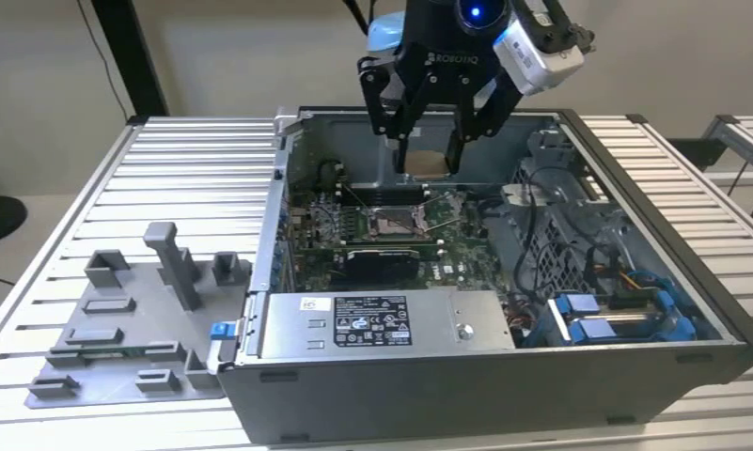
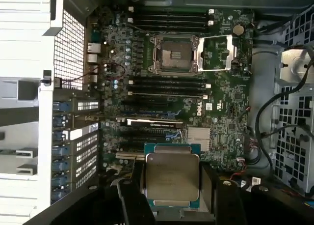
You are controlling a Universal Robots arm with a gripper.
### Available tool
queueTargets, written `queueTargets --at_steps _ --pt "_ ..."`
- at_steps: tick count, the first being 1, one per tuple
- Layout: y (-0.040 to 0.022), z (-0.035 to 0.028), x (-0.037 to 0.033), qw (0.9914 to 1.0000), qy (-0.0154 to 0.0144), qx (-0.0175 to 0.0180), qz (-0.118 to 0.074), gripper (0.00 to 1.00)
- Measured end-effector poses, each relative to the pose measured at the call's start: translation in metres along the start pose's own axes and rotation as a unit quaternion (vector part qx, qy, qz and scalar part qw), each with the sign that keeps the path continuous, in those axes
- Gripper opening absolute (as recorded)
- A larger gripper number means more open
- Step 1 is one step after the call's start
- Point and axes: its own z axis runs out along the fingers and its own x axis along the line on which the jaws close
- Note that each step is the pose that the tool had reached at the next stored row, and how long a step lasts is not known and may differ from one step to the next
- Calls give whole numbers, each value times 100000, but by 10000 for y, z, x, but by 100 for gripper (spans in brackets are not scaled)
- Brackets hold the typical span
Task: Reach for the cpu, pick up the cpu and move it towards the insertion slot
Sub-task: 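Pick up the cpu and move it towards the insertion slot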
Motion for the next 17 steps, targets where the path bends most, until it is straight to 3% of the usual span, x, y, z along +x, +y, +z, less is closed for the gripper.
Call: queueTargets --at_steps 8,17 --pt "25 13 -82 99978 -62 -59 2076 0" --pt "37 14 -84 99977 -64 -57 2126 0"
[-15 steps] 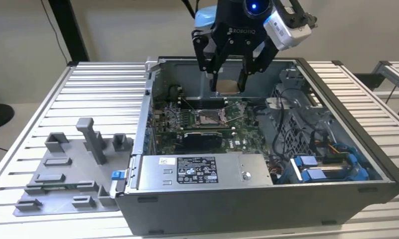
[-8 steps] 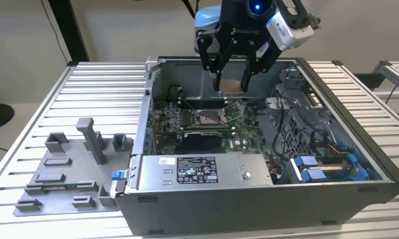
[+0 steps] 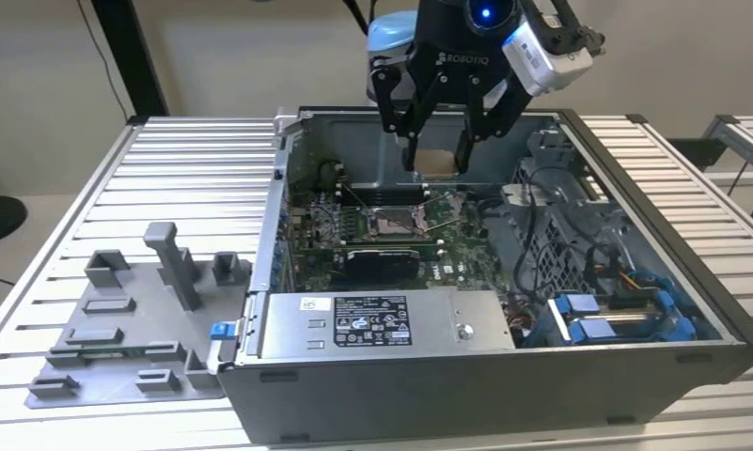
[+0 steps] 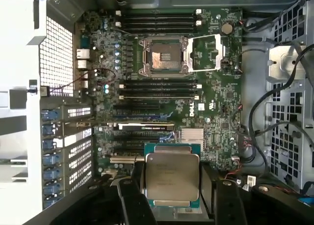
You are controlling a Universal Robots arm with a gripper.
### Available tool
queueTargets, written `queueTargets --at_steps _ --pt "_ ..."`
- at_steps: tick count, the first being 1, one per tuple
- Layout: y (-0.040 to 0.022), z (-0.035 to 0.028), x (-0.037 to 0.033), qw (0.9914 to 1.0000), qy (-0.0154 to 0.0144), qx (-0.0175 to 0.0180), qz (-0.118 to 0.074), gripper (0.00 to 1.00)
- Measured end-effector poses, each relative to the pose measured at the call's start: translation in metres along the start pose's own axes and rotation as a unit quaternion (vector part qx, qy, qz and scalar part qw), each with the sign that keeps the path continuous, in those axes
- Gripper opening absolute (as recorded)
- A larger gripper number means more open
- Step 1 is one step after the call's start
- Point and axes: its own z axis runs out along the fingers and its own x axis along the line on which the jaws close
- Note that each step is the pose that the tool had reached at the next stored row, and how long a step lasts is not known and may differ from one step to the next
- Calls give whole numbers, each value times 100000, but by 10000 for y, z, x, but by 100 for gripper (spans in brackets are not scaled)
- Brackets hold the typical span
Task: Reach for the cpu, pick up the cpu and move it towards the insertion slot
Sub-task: 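Pick up the cpu and move it towards the insertion slot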
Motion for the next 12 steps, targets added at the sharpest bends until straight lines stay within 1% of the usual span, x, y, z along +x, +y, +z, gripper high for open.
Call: queueTargets --at_steps 2,4,12 --pt "27 1 2 100000 -1 0 7 0" --pt "76 3 3 100000 -3 -3 3 0" --pt "355 14 12 100000 -1 -4 5 0"
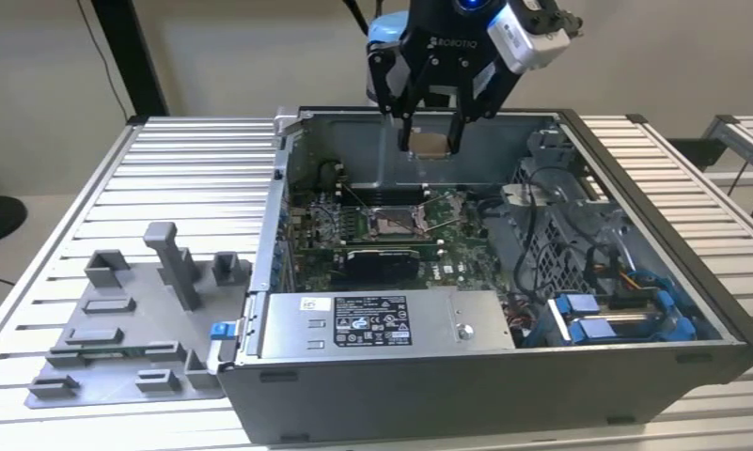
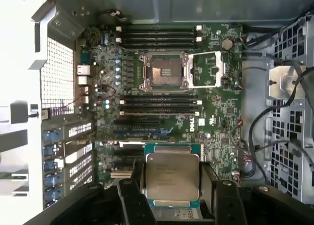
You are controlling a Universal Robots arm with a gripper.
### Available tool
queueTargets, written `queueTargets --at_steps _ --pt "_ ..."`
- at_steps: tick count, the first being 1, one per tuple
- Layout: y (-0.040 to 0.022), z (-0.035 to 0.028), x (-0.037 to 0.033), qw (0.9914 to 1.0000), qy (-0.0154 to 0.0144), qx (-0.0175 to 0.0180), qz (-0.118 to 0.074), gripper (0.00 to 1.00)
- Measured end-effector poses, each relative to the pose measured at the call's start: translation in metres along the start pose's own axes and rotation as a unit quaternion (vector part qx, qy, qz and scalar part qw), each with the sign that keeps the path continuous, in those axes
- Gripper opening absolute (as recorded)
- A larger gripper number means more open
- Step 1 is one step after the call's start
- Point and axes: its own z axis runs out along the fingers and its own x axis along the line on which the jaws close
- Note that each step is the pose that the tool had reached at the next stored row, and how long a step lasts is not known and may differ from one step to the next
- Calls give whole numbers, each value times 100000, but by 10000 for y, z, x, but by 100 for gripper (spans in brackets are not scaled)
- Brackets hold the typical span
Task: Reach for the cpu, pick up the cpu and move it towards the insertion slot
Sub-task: 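Pick up the cpu and move it towards the insertion slot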
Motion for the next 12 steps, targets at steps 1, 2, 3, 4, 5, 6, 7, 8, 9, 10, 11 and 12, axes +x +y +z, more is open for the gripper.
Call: queueTargets --at_steps 1,2,3,4,5,6,7,8,9,10,11,12 --pt "33 2 2 100000 0 1 -2 0" --pt "69 4 3 100000 -1 -2 -2 0" --pt "103 6 5 100000 0 -3 -4 0" --pt "138 8 7 100000 2 1 -2 0" --pt "171 11 9 100000 1 1 -1 0" --pt "203 13 12 100000 0 0 0 0" --pt "235 16 15 100000 2 2 -1 0" --pt "260 17 17 100000 1 2 1 0" --pt "283 19 19 100000 0 0 0 0" --pt "307 21 20 100000 1 1 3 0" --pt "333 23 21 100000 2 5 -2 0" --pt "362 26 23 100000 2 1 1 0"
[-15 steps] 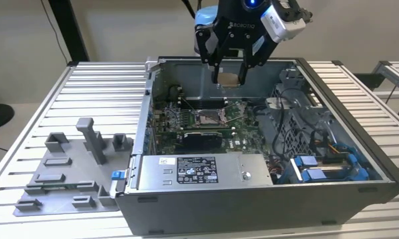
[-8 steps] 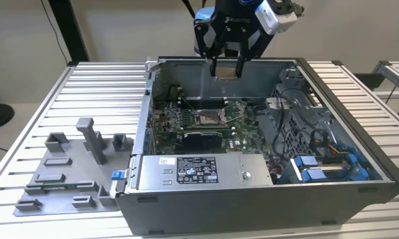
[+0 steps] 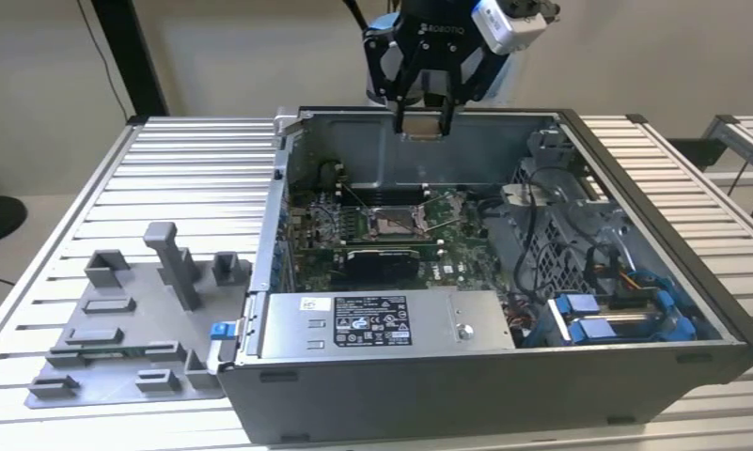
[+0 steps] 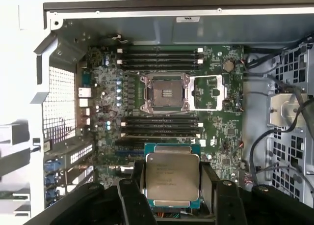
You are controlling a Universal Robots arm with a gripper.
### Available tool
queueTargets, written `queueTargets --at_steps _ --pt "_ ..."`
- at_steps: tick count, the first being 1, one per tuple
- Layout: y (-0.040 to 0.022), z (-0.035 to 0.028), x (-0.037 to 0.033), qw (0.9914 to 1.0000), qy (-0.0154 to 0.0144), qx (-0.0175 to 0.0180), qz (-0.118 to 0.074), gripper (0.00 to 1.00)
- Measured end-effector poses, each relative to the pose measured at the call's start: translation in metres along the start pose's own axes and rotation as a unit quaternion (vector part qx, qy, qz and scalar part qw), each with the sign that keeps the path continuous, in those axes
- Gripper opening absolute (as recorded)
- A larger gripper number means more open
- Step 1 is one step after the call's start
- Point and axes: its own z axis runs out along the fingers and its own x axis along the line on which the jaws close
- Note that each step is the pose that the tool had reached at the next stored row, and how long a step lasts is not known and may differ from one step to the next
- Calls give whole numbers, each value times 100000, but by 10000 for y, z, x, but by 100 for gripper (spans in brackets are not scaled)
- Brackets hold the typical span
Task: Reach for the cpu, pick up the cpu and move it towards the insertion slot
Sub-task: 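Pick up the cpu and move it towards the insertion slot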
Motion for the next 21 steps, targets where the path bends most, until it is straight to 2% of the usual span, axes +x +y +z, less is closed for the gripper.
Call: queueTargets --at_steps 6,21 --pt "188 13 14 100000 -2 -3 -1 0" --pt "564 52 48 100000 -4 -2 -2 0"
